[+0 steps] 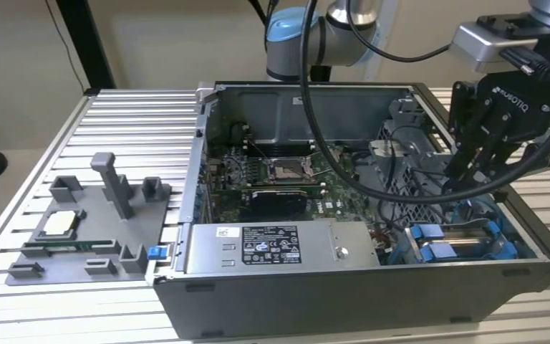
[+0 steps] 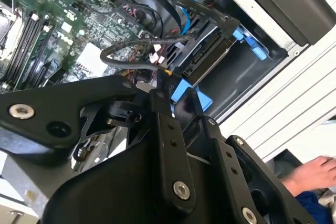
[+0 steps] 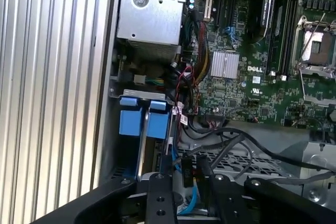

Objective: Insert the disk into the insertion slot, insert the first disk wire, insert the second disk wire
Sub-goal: 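Insert the first disk wire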

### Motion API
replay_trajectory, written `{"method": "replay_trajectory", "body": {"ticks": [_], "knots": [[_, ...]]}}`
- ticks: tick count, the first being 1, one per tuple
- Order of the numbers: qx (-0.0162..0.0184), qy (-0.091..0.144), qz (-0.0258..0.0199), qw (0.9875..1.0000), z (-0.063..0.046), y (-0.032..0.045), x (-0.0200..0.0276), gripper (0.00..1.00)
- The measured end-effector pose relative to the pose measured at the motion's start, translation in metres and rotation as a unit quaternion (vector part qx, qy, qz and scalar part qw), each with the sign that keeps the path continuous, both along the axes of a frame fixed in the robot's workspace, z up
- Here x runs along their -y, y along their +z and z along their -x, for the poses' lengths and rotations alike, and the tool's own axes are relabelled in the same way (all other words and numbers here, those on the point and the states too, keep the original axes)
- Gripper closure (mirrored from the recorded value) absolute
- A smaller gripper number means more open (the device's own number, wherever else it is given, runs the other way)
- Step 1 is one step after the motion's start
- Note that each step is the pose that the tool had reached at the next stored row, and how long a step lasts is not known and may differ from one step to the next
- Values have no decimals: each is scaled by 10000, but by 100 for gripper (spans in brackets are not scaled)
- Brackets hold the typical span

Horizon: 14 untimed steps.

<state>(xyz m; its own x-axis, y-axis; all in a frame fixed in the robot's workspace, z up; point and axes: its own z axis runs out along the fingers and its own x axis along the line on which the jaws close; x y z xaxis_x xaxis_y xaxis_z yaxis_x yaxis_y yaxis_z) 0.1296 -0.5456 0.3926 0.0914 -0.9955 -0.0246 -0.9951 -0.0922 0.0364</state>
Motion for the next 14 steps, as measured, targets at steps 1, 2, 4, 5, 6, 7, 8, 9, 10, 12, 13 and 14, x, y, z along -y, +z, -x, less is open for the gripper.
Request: {"method": "replay_trajectory", "body": {"ticks": [1,2,4,5,6,7,8,9,10,12,13,14], "knots": [[0,2,-8,10000,0,-2,0,0],[0,4,-16,10000,0,-4,0,0],[0,9,-35,10000,-1,-9,0,0],[0,11,-41,10000,-2,-12,-1,0],[0,13,-46,10000,-2,-14,-1,0],[0,14,-51,10000,-2,-16,0,0],[0,16,-54,10000,-2,-18,0,0],[0,17,-57,10000,-2,-19,0,100],[0,18,-59,10000,-2,-19,0,100],[0,18,-59,10000,-2,-20,0,100],[0,18,-60,10000,-2,-20,0,100],[0,18,-60,10000,-2,-20,0,100]]}}
